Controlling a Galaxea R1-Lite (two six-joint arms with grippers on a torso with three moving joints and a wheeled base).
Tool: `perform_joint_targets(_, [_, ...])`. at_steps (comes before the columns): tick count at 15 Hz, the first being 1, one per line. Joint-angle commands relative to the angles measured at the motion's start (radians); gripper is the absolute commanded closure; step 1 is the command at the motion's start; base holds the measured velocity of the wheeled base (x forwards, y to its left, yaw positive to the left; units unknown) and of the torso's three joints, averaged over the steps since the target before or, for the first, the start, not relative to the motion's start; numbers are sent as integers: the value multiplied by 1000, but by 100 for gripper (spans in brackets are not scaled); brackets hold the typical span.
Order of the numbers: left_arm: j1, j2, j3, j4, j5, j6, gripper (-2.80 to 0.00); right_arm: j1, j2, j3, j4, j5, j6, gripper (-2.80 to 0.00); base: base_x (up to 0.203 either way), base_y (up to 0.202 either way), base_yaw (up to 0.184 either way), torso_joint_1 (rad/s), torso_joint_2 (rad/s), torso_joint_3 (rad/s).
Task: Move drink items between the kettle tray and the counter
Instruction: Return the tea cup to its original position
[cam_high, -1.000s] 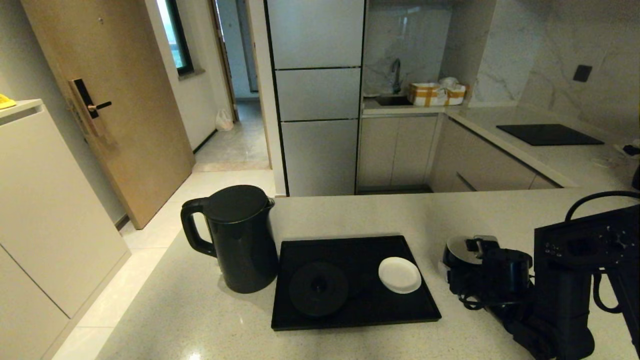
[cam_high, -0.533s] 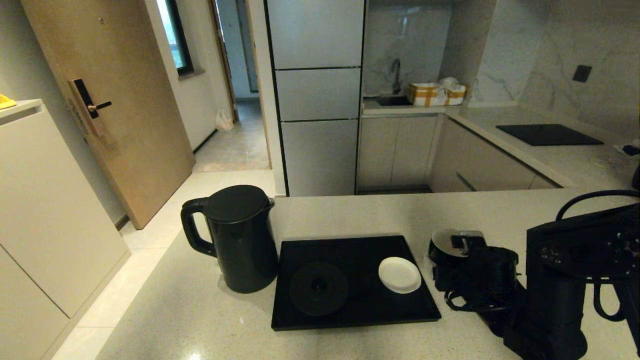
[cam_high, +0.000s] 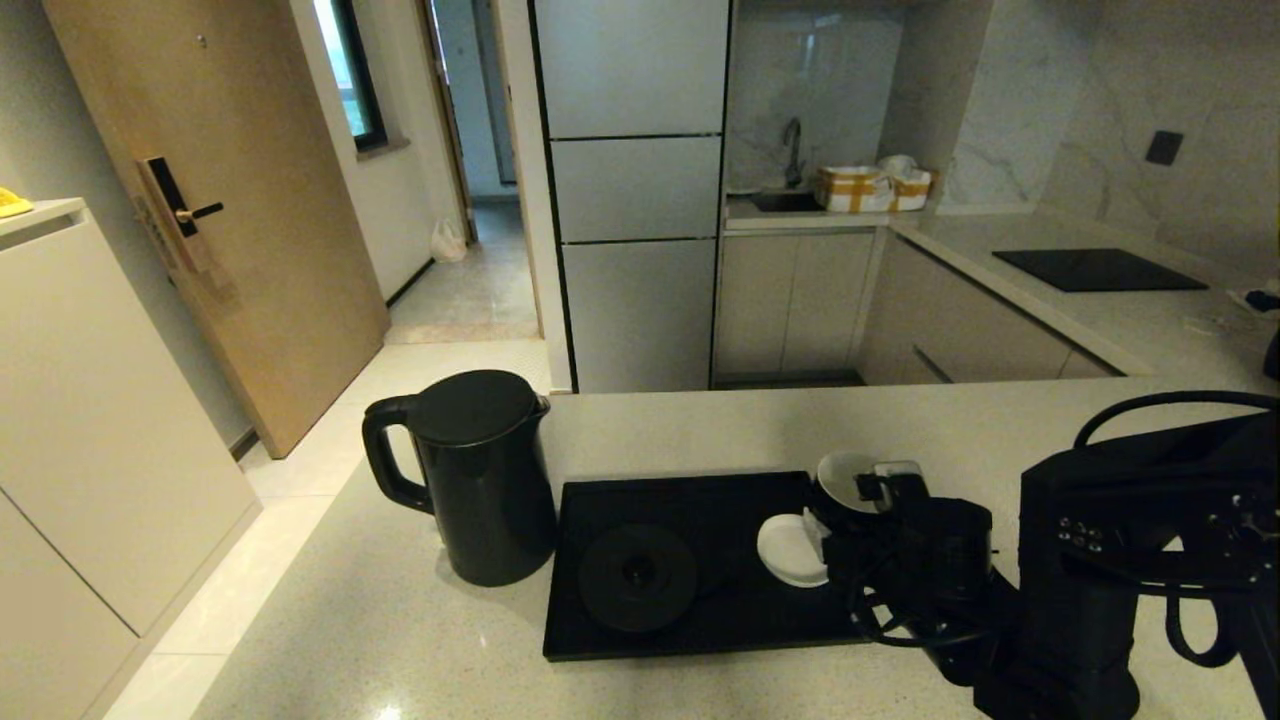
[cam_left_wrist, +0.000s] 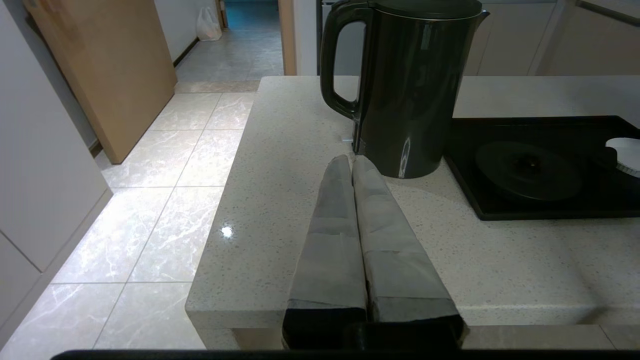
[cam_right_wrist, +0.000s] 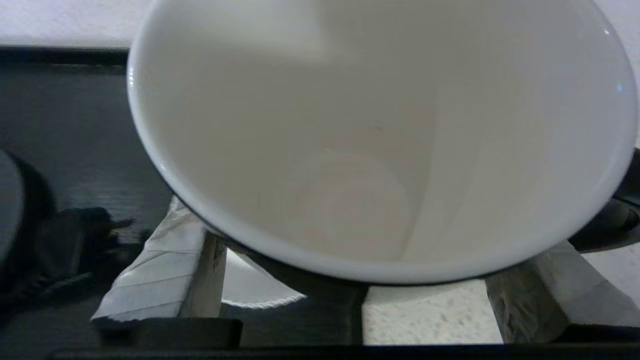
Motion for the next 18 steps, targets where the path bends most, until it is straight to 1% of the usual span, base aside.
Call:
perform_joint_targets(1, [1, 0, 0, 0, 0, 0, 0, 45, 8, -24, -9, -2, -2, 0, 0, 0, 0, 0, 0, 0])
perform_joint_targets(6, [1, 1, 0, 0, 0, 0, 0, 77, 46, -66, 15, -2, 3, 0, 0, 0, 0, 0, 0, 0])
perform_joint_targets(8, [1, 1, 0, 0, 0, 0, 0, 80, 87, -68, 16, -2, 0, 0, 0, 0, 0, 0, 0, 0])
perform_joint_targets(14, [1, 1, 0, 0, 0, 0, 0, 80, 99, -82, 52, 1, 1, 0, 0, 0, 0, 0, 0, 0])
perform_joint_targets(15, [2, 1, 0, 0, 0, 0, 0, 80, 95, -85, 58, 1, 1, -280, 0, 0, 0, 0, 0, 0])
perform_joint_targets(18, [1, 1, 0, 0, 0, 0, 0, 80, 90, -83, 58, 1, 3, -280, 0, 0, 0, 0, 0, 0])
